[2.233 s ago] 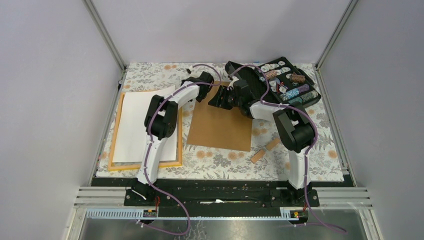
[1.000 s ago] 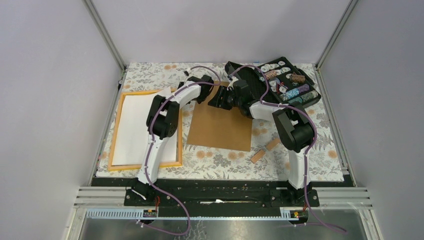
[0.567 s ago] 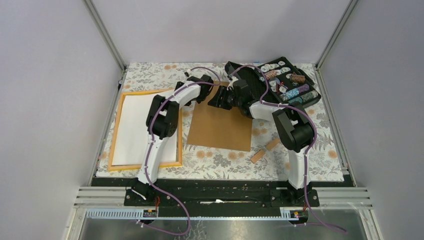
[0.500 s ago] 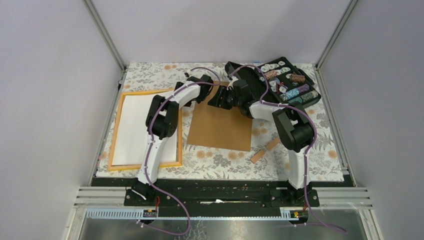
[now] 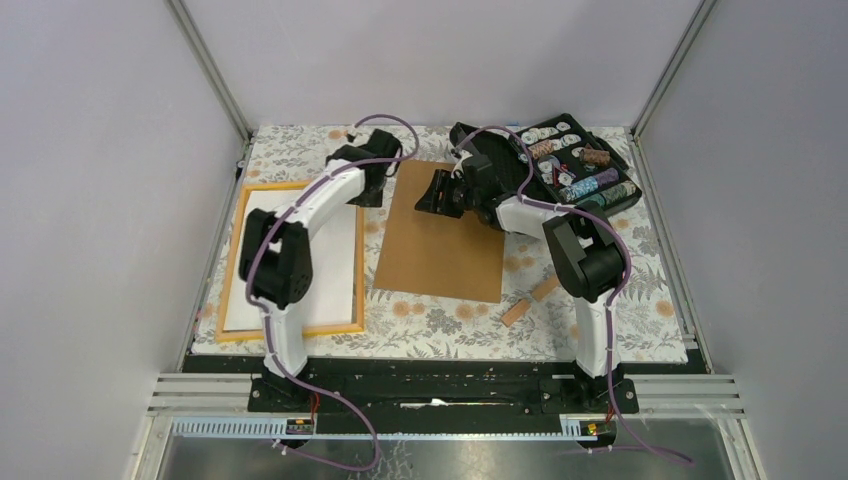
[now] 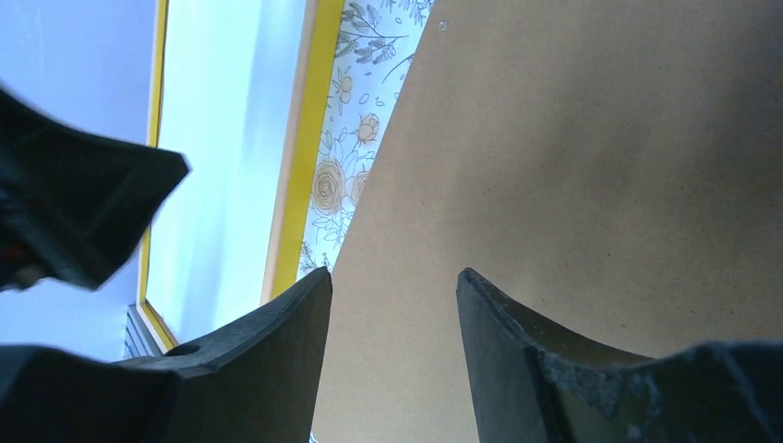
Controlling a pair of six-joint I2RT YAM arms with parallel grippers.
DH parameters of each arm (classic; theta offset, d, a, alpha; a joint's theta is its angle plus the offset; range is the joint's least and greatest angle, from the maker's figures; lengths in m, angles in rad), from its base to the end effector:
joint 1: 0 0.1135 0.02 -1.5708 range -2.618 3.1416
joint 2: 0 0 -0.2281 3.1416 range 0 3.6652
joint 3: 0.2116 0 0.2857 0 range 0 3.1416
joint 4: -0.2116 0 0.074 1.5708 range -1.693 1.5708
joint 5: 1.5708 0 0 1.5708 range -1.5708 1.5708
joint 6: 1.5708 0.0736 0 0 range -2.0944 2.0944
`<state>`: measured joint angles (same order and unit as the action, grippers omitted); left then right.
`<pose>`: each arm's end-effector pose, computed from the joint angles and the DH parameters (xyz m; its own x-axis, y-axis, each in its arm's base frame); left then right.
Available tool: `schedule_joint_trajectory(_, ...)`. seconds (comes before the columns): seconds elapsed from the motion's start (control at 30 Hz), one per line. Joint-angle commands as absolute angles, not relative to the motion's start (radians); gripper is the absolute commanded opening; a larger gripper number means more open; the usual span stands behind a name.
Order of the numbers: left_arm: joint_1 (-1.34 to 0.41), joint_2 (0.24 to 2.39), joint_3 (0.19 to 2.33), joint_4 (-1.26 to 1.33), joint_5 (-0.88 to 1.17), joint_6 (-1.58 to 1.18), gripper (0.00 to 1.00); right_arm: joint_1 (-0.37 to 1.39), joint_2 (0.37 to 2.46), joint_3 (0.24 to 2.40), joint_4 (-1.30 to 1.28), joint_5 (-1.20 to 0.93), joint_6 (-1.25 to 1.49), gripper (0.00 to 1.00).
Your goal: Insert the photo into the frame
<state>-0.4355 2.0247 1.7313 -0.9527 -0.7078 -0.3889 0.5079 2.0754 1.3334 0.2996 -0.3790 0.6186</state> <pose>0.4247 -0.1449 0.1720 -0.8453 0.0756 -0.5288 -0.2032 0.8700 0.4492 0.4284 0.2696 0.1077 -0.7362 0.2068 -0.6444 -0.3892 0.6496 0.6531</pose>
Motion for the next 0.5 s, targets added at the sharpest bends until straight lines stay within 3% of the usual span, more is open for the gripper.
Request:
schedule_joint_trajectory(0.0, -0.371, 1.824, 1.611, -0.816, -0.479, -0.346, 0.89, 0.495, 2.087, 1.369, 0.221, -0.342, 0.595, 0.6)
schedule_joint_trajectory(0.13, -0.335, 1.642, 1.443, -0.671, -0.305, -0.319, 0.96, 0.495, 2.086, 1.373, 0.213, -0.342, 0.583, 0.63)
schedule_joint_trajectory(0.27, -0.334, 1.507, 1.349, -0.585, -0.182, -0.295, 0.99, 0.496, 2.081, 1.368, 0.213, -0.348, 0.569, 0.71)
schedule_joint_trajectory(0.47, -0.337, 1.472, 1.3, -0.572, -0.077, -0.242, 0.99, 0.517, 2.046, 1.358, 0.193, -0.308, 0.512, 0.84)
